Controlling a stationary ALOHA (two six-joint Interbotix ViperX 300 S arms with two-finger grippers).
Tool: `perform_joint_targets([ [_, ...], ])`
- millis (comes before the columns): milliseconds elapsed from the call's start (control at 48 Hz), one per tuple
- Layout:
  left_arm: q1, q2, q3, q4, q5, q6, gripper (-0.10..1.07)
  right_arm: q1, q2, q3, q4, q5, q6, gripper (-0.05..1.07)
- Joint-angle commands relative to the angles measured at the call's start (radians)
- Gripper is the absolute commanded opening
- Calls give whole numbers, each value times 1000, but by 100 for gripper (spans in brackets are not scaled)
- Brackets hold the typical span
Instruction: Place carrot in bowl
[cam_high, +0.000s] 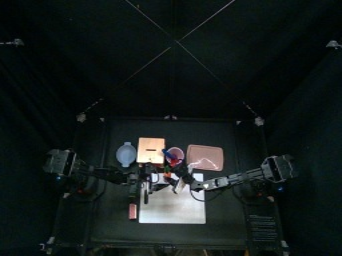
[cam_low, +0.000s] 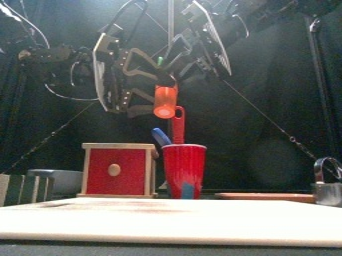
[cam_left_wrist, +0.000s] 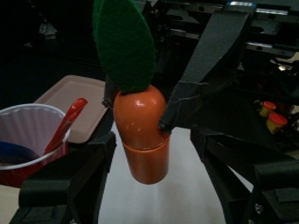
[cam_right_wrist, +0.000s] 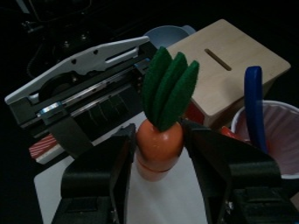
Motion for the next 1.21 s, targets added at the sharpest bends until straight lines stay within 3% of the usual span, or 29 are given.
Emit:
perform_joint_targets([
  [0,0,-6,-23,0,-11,2,100,-3,-23,-26,-5,2,-2,52],
  [500,3,46,-58,0,-11,2,95,2,-20,-32,-8,2,-2,52],
  [938,6,44,-64,0,-11,8,56,3,-18,-32,-9,0,-9,54],
  [1104,6,32,-61,0,-9,6,53,3,-20,-28,-9,2,-11,55],
  [1188,6,29,-58,0,-9,8,53,3,-21,-26,-9,2,-12,61],
])
